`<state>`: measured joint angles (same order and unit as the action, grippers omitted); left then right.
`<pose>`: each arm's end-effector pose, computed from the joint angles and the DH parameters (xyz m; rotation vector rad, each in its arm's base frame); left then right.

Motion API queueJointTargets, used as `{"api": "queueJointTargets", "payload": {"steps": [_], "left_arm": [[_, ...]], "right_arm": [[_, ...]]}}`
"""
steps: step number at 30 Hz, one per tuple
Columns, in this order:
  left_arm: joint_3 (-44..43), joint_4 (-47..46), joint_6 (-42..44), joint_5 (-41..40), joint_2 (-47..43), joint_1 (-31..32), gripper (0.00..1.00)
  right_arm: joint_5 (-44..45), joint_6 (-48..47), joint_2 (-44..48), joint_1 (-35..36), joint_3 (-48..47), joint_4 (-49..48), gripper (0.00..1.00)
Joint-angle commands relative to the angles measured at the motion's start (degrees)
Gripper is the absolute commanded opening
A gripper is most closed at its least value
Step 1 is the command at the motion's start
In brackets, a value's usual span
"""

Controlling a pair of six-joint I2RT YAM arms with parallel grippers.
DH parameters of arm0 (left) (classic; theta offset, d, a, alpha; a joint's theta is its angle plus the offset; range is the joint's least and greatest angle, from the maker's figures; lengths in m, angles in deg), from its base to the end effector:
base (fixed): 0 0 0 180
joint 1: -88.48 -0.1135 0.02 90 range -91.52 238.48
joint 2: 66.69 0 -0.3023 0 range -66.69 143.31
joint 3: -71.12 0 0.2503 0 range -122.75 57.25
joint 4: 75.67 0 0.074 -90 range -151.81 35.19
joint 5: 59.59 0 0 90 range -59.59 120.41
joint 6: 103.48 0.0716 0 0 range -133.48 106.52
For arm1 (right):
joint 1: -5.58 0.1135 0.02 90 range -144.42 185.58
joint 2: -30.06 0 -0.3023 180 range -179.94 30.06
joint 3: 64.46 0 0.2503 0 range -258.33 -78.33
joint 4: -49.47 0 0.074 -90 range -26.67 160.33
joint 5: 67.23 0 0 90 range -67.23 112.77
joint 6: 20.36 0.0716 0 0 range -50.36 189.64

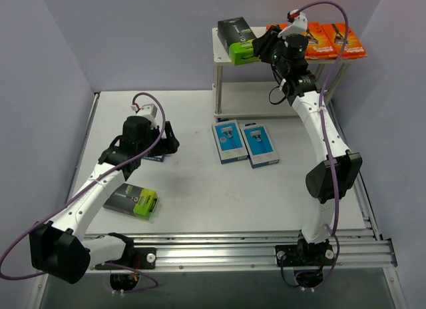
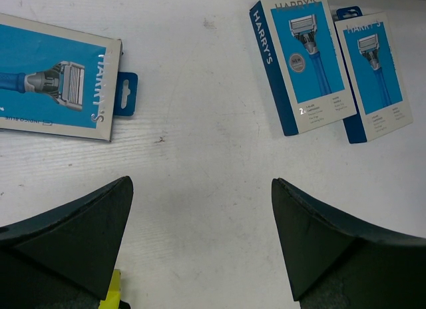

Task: Place and organize the shaving razors onto the shelf
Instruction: Place the shaving razor onto shelf

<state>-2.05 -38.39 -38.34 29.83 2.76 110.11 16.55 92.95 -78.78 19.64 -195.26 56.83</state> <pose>0.2652 -0.1044 0.3323 -0.0677 2.1912 -0.4541 0.4737 0.1266 0.5298 0.0142 1.3438 0.6247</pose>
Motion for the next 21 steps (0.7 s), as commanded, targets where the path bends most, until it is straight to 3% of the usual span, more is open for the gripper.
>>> {"api": "queueJointTargets", "payload": {"steps": [1,11,21], "left_arm": [[-2.92,-0.74,-0.19,2.06,0.07,-0.36,0.94],[-3.0,-0.92,-0.36,2.78,0.51,-0.53,0.94],[-2.92,-0.92,-0.45,3.13,0.69,-0.8,0.94]], "right_arm": [[0.77,-1.07,3.81,0.17,0.65,-4.22,0.33],[4.11,-0.9,3.72,0.17,1.96,-5.89,0.35],[2.44,0.07,1.61,0.09,1.17,-3.69,0.31]]}}
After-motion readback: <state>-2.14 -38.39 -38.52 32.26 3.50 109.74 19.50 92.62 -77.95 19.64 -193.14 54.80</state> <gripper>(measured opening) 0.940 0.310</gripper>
